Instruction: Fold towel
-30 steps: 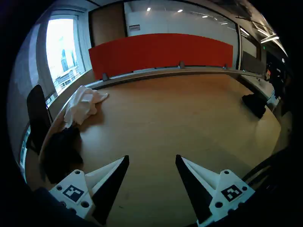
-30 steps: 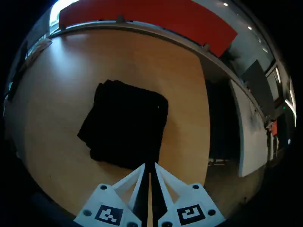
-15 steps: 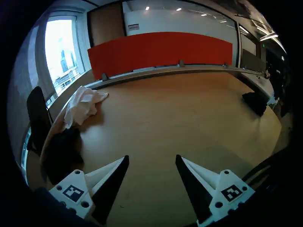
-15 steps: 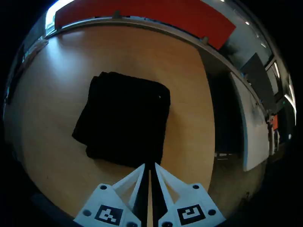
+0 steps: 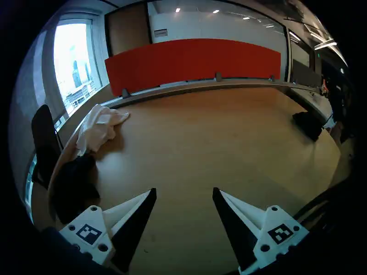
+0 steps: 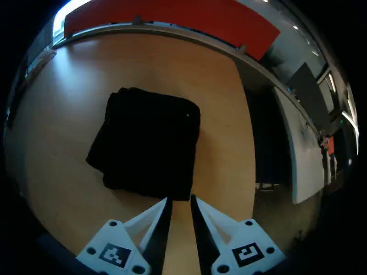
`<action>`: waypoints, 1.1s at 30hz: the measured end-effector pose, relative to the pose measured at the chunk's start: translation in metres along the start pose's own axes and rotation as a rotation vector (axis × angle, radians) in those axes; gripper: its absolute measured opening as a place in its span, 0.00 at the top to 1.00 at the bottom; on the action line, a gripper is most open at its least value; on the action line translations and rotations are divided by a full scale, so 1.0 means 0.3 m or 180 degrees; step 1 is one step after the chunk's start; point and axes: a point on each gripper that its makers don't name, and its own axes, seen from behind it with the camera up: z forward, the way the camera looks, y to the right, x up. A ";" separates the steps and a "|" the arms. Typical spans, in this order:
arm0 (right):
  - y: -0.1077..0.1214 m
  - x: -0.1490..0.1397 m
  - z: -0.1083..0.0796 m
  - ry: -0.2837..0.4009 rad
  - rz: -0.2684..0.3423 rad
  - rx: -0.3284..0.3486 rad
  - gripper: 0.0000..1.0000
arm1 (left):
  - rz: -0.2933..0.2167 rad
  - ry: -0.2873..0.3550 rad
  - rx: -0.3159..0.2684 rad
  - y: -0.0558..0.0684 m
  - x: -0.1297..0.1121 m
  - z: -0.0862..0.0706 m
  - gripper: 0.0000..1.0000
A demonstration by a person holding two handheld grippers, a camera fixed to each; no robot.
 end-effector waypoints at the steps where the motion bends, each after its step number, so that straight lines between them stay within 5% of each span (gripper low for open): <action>1: 0.003 -0.005 -0.002 -0.0004 0.0002 -0.0010 0.59 | -0.0003 0.0002 -0.0001 -0.001 0.000 0.001 0.09; 6: 0.017 -0.014 -0.015 0.0012 0.0011 -0.0057 0.34 | -0.0015 0.0007 -0.0008 0.000 0.002 0.004 0.09; 18: 0.021 0.145 -0.039 0.0354 0.0096 0.0034 0.33 | -0.0022 0.0000 -0.0009 0.005 -0.002 0.007 0.09; 33: 0.023 0.360 0.022 0.0512 0.0021 0.0160 0.33 | -0.0072 -0.0047 0.0104 -0.022 -0.003 0.016 0.09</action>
